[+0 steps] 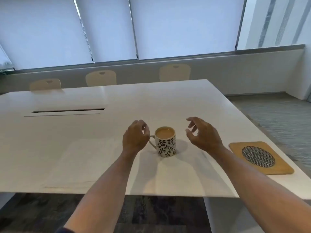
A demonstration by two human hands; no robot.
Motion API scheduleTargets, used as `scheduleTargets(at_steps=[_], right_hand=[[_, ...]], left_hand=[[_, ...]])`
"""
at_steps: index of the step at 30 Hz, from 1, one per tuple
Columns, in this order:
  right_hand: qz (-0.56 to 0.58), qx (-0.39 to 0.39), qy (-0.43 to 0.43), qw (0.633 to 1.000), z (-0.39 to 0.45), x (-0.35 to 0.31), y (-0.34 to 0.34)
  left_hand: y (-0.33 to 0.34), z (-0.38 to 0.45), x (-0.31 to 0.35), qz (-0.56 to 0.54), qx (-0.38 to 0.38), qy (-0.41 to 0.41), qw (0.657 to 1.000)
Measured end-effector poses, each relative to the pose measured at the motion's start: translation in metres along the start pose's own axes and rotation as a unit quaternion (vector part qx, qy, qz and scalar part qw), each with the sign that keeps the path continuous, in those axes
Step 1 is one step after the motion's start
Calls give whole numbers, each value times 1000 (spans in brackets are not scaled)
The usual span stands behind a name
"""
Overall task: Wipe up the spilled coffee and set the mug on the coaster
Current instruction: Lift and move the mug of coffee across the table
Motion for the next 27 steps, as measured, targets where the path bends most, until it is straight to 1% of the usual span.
scheduleTargets(at_steps=[2, 4, 7, 10, 12, 15, 20, 27], right_hand=[[108, -57, 50, 991, -4, 3, 14], [174, -88, 81, 978, -11, 2, 23], [224, -135, 100, 960, -16, 1, 37], [221, -168, 113, 954, -18, -6, 46], [219, -177, 115, 953, -17, -12, 50], [223, -169, 114, 953, -17, -19, 54], [246, -160, 134, 947, -18, -21, 59], [289, -129, 169, 933, -19, -23, 63]], left_hand=[[7, -4, -4, -54, -17, -49, 997], [15, -10, -4, -92, -37, -86, 991], [21, -15, -8, -146, -48, -119, 981], [26, -18, -13, -188, -62, -149, 969], [26, -20, -15, -213, -67, -158, 962], [26, -21, -16, -250, -71, -164, 951], [29, -20, -22, -282, -106, -166, 939], [32, -19, -27, -266, -134, -139, 945]])
Point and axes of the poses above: each hand's wrist, its own z-axis towards the middle knuckle, its own y-axis out of the palm, x = y × z, the point moved 4 cm from there along z, towards the middle knuckle, and after that the axes turned 2 degrees about -x, right-handed, at the moved point
